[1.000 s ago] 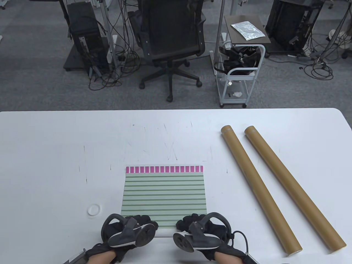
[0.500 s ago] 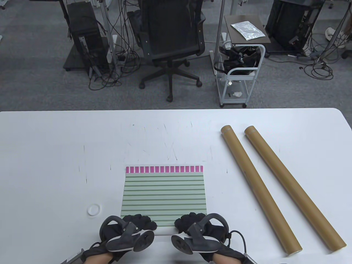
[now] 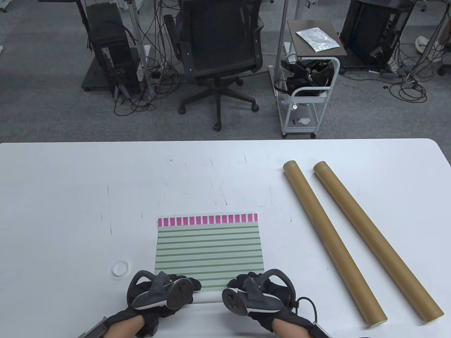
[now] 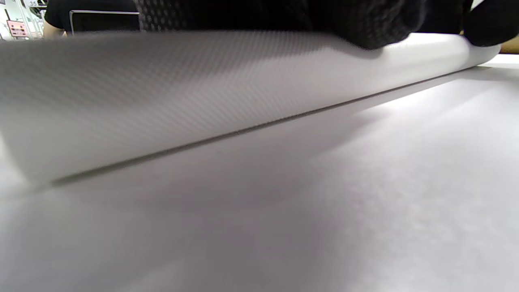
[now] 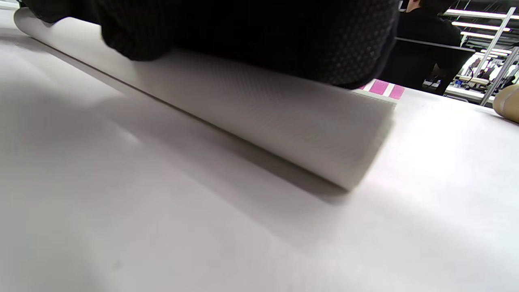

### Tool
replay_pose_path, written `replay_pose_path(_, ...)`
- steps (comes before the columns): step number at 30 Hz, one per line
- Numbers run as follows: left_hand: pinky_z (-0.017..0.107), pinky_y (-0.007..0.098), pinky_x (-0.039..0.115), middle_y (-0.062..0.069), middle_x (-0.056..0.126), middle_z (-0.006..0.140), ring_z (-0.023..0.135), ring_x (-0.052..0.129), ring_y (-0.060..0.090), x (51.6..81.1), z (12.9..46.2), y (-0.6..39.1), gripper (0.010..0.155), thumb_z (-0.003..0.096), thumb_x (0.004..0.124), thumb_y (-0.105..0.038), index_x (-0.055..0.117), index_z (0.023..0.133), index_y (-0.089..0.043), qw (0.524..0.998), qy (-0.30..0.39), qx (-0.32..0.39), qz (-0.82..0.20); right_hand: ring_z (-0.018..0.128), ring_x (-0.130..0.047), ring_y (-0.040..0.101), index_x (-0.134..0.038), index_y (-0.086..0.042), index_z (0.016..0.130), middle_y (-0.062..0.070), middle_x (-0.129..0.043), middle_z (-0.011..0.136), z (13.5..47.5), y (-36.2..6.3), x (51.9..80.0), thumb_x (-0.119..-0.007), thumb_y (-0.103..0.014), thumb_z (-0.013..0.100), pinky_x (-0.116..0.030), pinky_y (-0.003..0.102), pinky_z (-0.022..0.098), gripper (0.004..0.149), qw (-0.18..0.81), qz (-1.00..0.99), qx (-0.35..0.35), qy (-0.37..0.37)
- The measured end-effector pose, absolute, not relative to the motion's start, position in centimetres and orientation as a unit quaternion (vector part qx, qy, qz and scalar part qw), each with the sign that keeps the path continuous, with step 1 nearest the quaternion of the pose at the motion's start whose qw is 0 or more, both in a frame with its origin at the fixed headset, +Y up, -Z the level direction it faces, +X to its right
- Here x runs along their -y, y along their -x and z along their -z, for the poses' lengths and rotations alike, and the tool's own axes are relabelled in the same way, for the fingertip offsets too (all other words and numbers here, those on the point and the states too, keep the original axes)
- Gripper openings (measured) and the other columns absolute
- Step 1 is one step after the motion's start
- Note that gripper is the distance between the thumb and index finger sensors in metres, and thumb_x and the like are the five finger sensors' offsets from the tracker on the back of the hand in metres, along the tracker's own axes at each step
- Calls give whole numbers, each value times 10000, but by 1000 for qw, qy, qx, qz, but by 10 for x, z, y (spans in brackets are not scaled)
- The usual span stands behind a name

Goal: Roll up mouse pads and store in mailing tubes

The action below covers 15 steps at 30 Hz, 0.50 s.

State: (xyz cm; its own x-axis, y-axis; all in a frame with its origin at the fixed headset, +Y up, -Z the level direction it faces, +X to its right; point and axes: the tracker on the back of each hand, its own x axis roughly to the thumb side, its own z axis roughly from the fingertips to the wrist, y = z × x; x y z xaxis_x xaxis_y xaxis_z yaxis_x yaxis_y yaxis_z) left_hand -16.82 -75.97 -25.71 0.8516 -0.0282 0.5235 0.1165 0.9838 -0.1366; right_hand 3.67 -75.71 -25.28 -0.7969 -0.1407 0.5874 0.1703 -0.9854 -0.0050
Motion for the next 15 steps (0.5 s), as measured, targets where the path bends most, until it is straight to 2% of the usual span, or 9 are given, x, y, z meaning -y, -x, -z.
replay_pose_path(1, 496, 218, 891, -65, 666, 982, 694, 969, 115, 758, 254, 167, 482, 414, 728, -471, 611, 880, -438, 957, 64, 278, 52, 639, -930, 267, -779, -205, 895, 50, -890, 813, 253, -37, 758, -702, -351, 456, -799, 435, 529, 469, 82, 948, 24, 306)
replay_pose_path(2, 505, 234, 895, -65, 656, 988, 722, 963, 123, 759, 251, 165, 446, 423, 731, -459, 645, 861, -440, 955, 57, 286, 60, 639, -929, 270, -776, -202, 897, 56, -884, 817, 254, -36, 759, -688, -340, 458, -798, 437, 529, 469, 81, 949, 24, 305)
replay_pose_path(4, 535, 271, 893, -77, 706, 958, 789, 925, 124, 759, 242, 158, 438, 433, 725, -426, 682, 866, -377, 947, 29, 304, 102, 633, -933, 269, -780, -200, 894, 57, -892, 811, 255, -36, 760, -675, -332, 456, -799, 438, 526, 470, 83, 949, 23, 302)
replay_pose_path(6, 551, 268, 871, -95, 776, 919, 779, 920, 131, 757, 239, 155, 514, 387, 765, -492, 705, 881, -363, 941, 4, 307, 144, 633, -937, 271, -787, -198, 895, 58, -895, 811, 258, -38, 759, -662, -324, 463, -802, 443, 523, 467, 76, 951, 22, 298)
replay_pose_path(7, 542, 261, 873, -101, 817, 884, 745, 941, 124, 756, 238, 154, 498, 385, 774, -484, 725, 867, -368, 942, -5, 303, 148, 631, -944, 271, -797, -200, 894, 54, -908, 807, 260, -39, 755, -662, -323, 476, -806, 439, 520, 457, 71, 950, 30, 301)
replay_pose_path(10, 518, 255, 887, -79, 876, 838, 694, 978, 139, 756, 241, 153, 463, 399, 767, -447, 761, 851, -350, 946, 8, 295, 131, 636, -940, 262, -815, -208, 875, 48, -913, 795, 264, -50, 745, -715, -375, 464, -800, 438, 530, 455, 76, 953, 4, 295)
replay_pose_path(12, 496, 246, 897, -67, 885, 838, 692, 988, 156, 757, 244, 155, 461, 410, 752, -437, 758, 863, -350, 951, 24, 285, 114, 646, -929, 271, -813, -208, 875, 50, -902, 801, 262, -56, 745, -751, -400, 444, -788, 451, 540, 477, 57, 955, 20, 292)
replay_pose_path(14, 500, 248, 897, -65, 891, 839, 698, 992, 160, 757, 248, 157, 457, 419, 742, -428, 762, 868, -346, 956, 33, 275, 101, 696, -903, 274, -757, -210, 922, 48, -859, 852, 264, -58, 754, -765, -424, 431, -770, 465, 570, 535, 90, 952, 55, 288)
replay_pose_path(15, 500, 244, 898, -66, 889, 843, 700, 994, 158, 757, 248, 157, 457, 421, 735, -430, 757, 870, -350, 956, 33, 274, 103, 699, -904, 262, -746, -222, 922, 33, -860, 848, 265, -58, 755, -768, -424, 426, -771, 461, 573, 536, 94, 952, 48, 286)
